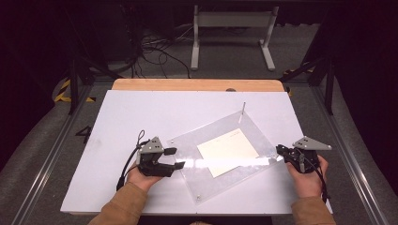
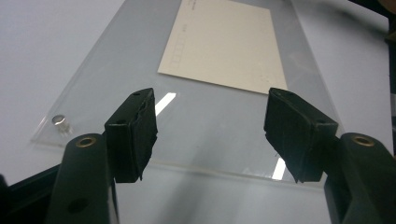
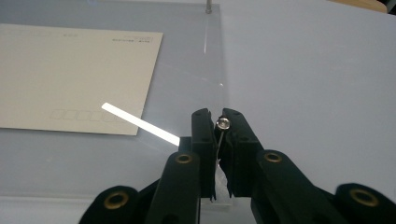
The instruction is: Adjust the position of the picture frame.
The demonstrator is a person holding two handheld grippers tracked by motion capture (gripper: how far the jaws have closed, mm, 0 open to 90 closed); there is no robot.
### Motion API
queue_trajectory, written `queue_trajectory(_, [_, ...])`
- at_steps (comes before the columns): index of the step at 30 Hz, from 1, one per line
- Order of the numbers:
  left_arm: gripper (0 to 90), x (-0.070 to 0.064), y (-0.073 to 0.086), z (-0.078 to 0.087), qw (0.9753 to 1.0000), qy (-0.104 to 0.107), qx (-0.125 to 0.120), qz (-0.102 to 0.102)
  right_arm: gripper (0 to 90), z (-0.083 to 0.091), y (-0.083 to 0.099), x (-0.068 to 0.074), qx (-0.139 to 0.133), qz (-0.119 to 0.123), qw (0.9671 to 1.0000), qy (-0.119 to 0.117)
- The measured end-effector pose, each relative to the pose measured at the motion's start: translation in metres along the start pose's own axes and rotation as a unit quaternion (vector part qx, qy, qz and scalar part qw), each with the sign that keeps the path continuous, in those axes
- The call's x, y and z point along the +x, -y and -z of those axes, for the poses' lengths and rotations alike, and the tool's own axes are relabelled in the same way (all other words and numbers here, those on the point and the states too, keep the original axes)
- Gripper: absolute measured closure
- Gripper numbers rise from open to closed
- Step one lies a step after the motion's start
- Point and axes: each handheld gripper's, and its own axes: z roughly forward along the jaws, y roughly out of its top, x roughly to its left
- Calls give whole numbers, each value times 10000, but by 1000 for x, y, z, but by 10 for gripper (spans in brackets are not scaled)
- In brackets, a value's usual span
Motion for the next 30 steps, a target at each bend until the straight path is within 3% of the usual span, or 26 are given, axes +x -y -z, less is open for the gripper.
queue_trajectory(3, [359,1,1,0,10000,-19,33,22,832,-1,-12,4,91,215,9996,175])
queue_trajectory(6, [361,1,1,1,9999,-92,42,37,840,-4,-20,1,96,223,9996,155])
queue_trajectory(9, [361,5,3,3,9997,-196,18,129,844,-12,-38,-8,26,272,9996,115])
queue_trajectory(13, [345,14,7,6,9990,-372,63,242,845,-30,-60,-22,-21,427,9991,31])
queue_trajectory(16, [337,20,10,9,9979,-608,148,153,843,-46,-71,-31,80,481,9988,-16])
queue_trajectory(21, [283,30,14,9,9956,-851,142,373,843,-69,-88,-40,186,488,9986,10])
queue_trajectory(27, [217,34,15,2,9927,-1149,156,326,842,-89,-97,-45,140,462,9988,-31])
queue_trajectory(29, [207,35,14,2,9922,-1191,155,322,834,-95,-94,-46,272,410,9988,-35])
queue_trajectory(30, [198,36,14,0,9909,-1300,136,327,822,-100,-90,-47,434,374,9984,-26])
